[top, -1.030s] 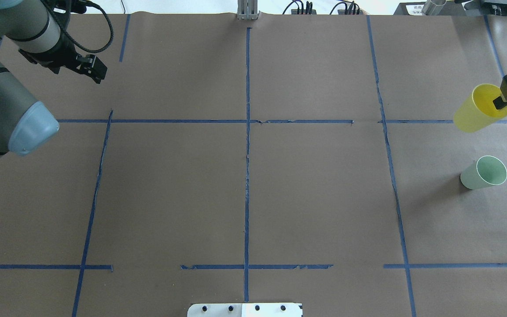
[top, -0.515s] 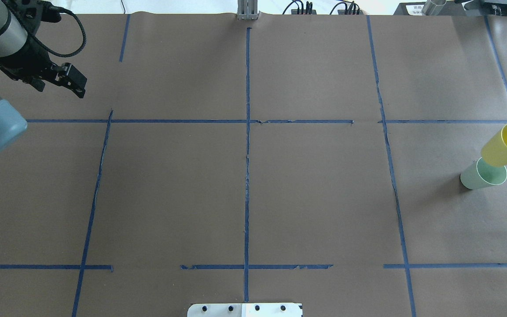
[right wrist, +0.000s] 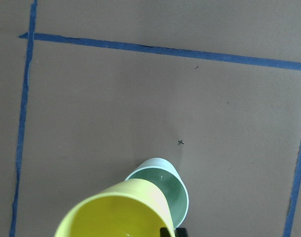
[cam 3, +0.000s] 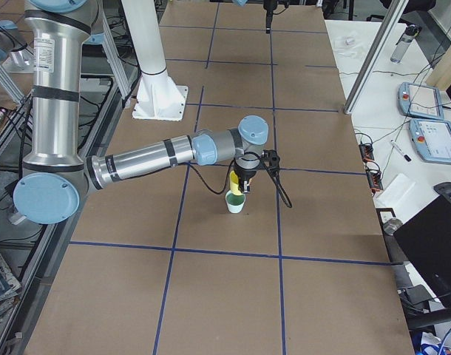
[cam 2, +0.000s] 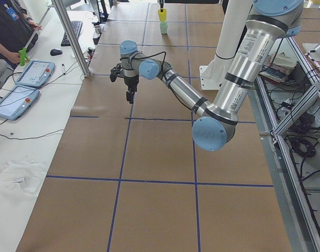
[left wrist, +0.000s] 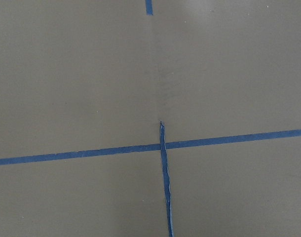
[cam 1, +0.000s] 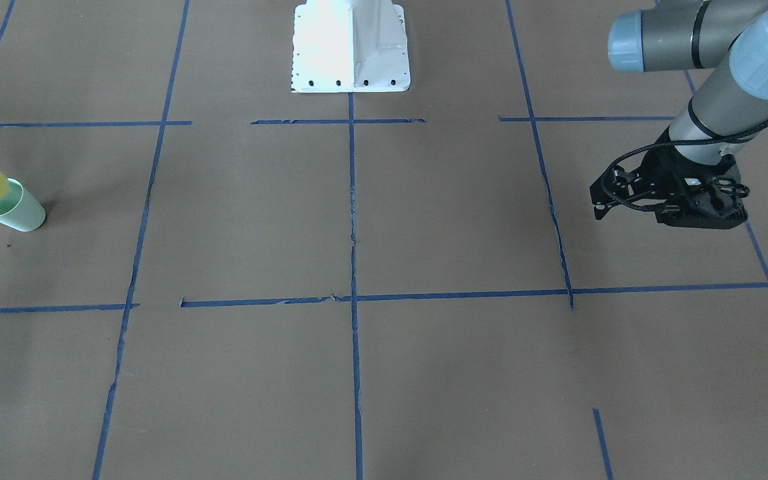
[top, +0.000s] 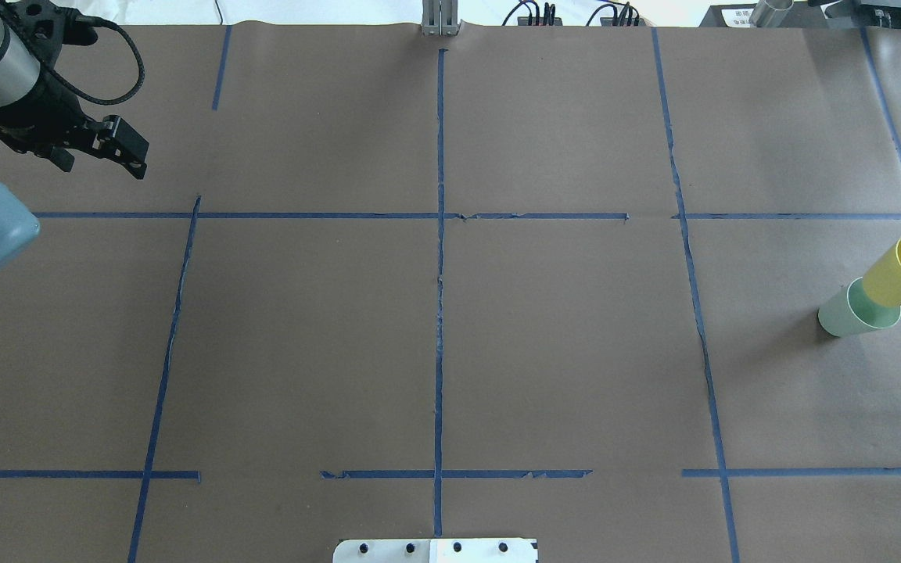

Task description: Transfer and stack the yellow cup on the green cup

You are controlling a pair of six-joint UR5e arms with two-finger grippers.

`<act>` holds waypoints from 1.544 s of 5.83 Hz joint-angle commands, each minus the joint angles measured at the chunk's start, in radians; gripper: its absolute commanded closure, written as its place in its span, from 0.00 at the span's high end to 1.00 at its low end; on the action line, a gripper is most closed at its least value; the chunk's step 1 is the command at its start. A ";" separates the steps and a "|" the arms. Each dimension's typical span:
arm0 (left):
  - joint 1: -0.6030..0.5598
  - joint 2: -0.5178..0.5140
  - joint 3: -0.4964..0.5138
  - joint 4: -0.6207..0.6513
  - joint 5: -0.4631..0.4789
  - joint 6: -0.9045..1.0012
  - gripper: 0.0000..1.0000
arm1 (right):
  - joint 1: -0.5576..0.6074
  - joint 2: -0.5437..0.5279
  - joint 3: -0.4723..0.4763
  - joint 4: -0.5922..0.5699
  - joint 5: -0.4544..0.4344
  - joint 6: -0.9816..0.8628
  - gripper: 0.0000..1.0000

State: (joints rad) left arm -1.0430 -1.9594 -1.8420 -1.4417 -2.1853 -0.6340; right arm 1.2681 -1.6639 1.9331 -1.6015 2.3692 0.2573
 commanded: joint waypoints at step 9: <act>0.000 -0.001 0.000 0.000 -0.001 -0.003 1.00 | -0.039 0.020 -0.082 0.051 -0.025 0.002 0.99</act>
State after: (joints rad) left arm -1.0431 -1.9593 -1.8423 -1.4420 -2.1856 -0.6366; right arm 1.2276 -1.6403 1.8505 -1.5521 2.3434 0.2617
